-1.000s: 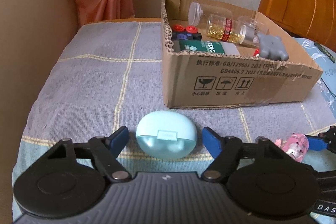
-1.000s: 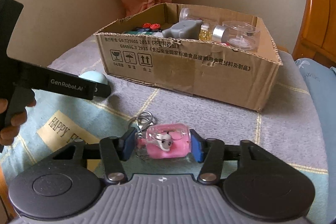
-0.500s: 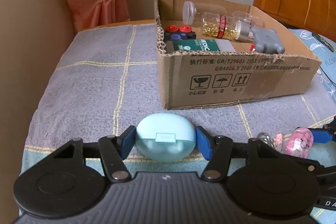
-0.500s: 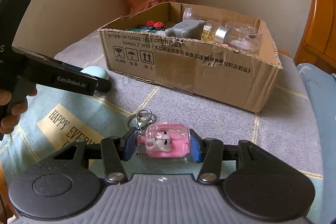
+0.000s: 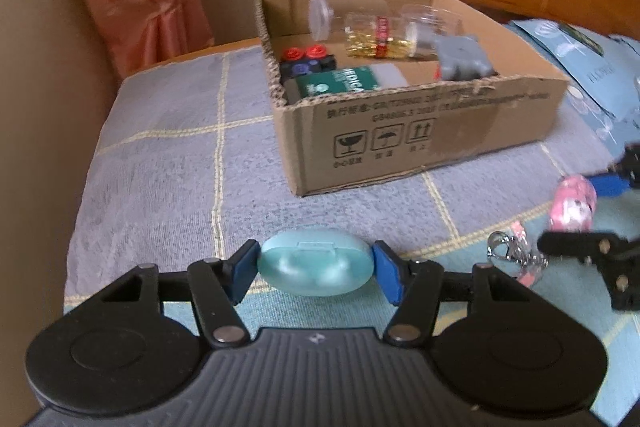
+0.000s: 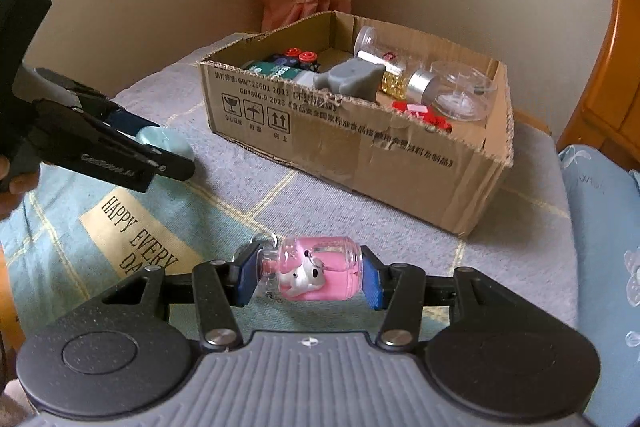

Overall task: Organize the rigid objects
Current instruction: 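Carry the teal case into the box and open the left tool while the right tool drops the keychain there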

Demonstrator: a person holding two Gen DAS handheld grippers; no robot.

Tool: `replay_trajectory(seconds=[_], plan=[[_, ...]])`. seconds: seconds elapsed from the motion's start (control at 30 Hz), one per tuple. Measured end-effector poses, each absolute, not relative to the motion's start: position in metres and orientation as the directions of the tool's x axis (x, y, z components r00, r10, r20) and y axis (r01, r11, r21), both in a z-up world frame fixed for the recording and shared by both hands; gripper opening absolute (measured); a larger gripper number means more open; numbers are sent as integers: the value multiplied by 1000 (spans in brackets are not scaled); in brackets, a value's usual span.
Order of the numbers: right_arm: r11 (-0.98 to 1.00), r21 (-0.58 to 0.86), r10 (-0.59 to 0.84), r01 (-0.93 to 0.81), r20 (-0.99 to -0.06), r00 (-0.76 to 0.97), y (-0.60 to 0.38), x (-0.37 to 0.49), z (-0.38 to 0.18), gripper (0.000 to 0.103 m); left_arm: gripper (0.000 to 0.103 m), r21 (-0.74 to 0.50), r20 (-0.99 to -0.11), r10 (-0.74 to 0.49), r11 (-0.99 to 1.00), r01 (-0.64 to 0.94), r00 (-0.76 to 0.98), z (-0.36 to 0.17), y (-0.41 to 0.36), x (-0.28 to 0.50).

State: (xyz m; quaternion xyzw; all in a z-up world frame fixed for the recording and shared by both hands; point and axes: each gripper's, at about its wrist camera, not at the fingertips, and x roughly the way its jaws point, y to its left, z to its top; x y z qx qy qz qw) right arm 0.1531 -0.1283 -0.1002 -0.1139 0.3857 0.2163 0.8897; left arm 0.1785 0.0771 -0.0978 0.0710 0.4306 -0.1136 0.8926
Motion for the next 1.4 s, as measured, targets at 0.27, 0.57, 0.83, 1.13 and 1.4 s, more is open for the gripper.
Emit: replay_trajectory(seconds=[0.27, 0.57, 0.83, 1.13, 1.4], plan=[[849, -67, 307, -524, -745, 592, -133, 151, -74, 56, 60, 53, -797, -187, 925, 375, 574, -67, 76, 174], [848, -28, 342, -529, -734, 587, -143, 158, -37, 56, 60, 26, -781, -270, 887, 461, 563, -16, 65, 181], [853, -50, 355, -520, -674, 648, -153, 177, 15, 56, 60, 25, -740, -312, 873, 487, 596, 21, 50, 210], [857, -77, 348, -510, -642, 683, -140, 236, 45, 56, 60, 39, -733, -289, 886, 463, 615, 29, 36, 281], [854, -80, 340, -515, -662, 667, -121, 277, 42, 56, 60, 34, -779, -223, 919, 394, 587, -9, 28, 351]])
